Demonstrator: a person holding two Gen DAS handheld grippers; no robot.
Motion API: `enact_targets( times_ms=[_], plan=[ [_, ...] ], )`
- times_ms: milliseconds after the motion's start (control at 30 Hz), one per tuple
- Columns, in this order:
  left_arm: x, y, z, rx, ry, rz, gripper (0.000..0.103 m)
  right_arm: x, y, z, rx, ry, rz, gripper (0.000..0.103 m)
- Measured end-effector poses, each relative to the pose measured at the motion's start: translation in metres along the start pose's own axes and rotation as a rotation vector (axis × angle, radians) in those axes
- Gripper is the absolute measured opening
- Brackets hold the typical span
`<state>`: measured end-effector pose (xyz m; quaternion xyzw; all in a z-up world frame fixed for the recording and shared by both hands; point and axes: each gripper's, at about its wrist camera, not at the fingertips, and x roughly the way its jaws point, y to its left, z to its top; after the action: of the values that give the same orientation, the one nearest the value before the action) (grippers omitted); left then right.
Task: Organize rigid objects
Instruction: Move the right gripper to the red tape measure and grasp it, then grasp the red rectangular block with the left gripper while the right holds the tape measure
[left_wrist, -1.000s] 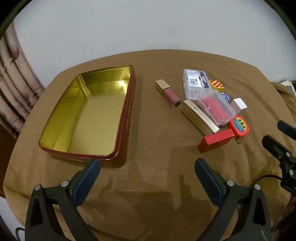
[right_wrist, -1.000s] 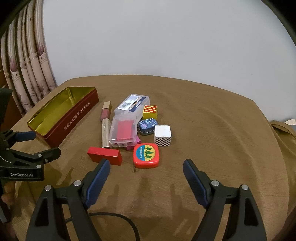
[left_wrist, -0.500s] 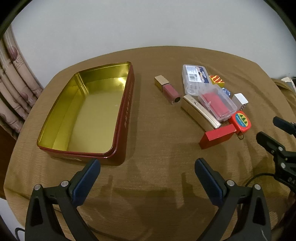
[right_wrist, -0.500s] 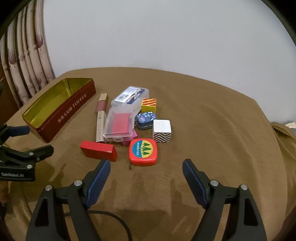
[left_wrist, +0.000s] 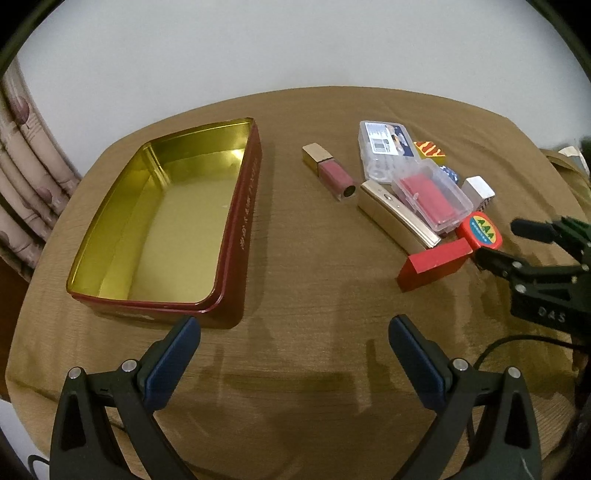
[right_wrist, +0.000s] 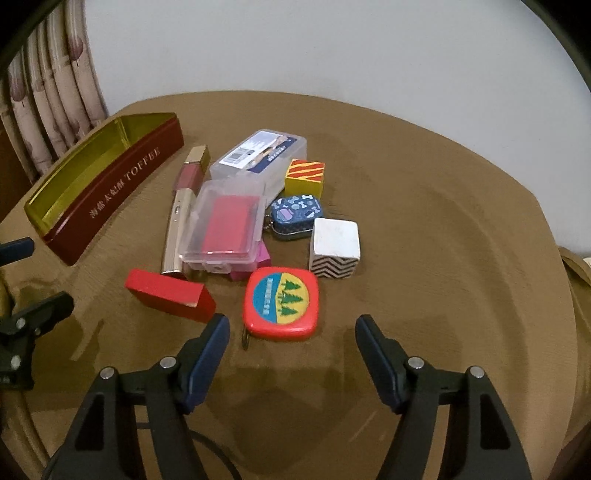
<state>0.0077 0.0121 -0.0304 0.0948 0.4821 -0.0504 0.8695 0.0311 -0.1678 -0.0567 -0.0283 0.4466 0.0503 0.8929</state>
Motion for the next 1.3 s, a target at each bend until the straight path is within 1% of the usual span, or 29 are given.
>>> enact_targets(
  times_ms=[67, 133, 233, 300, 400, 433, 567, 667, 867, 967, 1067, 1167, 1200, 1300],
  plan=[
    [0.001, -0.002, -0.001, 0.005, 0.002, -0.010, 0.102, 0.006, 0.001, 0.002, -0.008, 0.009, -0.011, 0.073],
    [0.001, -0.003, -0.001, 0.010, 0.000, -0.016, 0.102, 0.014, 0.000, 0.005, -0.006, 0.021, -0.004, 0.073],
    [0.001, -0.006, -0.002, 0.021, 0.002, -0.030, 0.102, 0.023, -0.001, 0.007, 0.003, 0.027, 0.005, 0.068],
    [0.002, -0.008, -0.002, 0.028, 0.006, -0.031, 0.102, 0.023, -0.002, 0.008, 0.007, 0.019, 0.010, 0.067],
    [0.003, -0.012, -0.002, 0.038, 0.013, -0.040, 0.102, 0.024, -0.001, 0.008, -0.002, 0.007, 0.030, 0.053],
    [0.002, -0.014, -0.002, 0.043, 0.014, -0.041, 0.102, 0.024, 0.000, 0.008, -0.011, 0.002, 0.025, 0.048],
    [0.002, -0.026, 0.003, 0.069, 0.019, -0.050, 0.102, 0.023, -0.005, 0.005, -0.001, -0.017, 0.023, 0.048],
    [0.000, -0.035, 0.007, 0.080, 0.025, -0.077, 0.102, 0.019, -0.017, 0.001, 0.026, -0.025, -0.028, 0.048],
    [0.003, -0.055, 0.024, 0.060, 0.060, -0.160, 0.102, 0.013, -0.062, -0.017, 0.131, -0.061, -0.117, 0.048],
    [0.007, -0.064, 0.033, 0.032, 0.086, -0.195, 0.102, 0.015, -0.070, -0.020, 0.162, -0.082, -0.106, 0.048],
    [0.016, -0.069, 0.041, -0.021, 0.120, -0.217, 0.102, 0.015, -0.065, -0.022, 0.144, -0.099, -0.127, 0.048],
    [0.028, -0.072, 0.047, -0.075, 0.163, -0.239, 0.102, 0.015, -0.066, -0.023, 0.154, -0.106, -0.118, 0.048],
    [0.031, -0.073, 0.049, -0.089, 0.171, -0.242, 0.102, 0.015, -0.067, -0.024, 0.156, -0.108, -0.116, 0.048],
    [0.040, -0.077, 0.053, -0.105, 0.182, -0.214, 0.100, 0.018, -0.074, -0.024, 0.158, -0.109, -0.112, 0.048]
  ],
)
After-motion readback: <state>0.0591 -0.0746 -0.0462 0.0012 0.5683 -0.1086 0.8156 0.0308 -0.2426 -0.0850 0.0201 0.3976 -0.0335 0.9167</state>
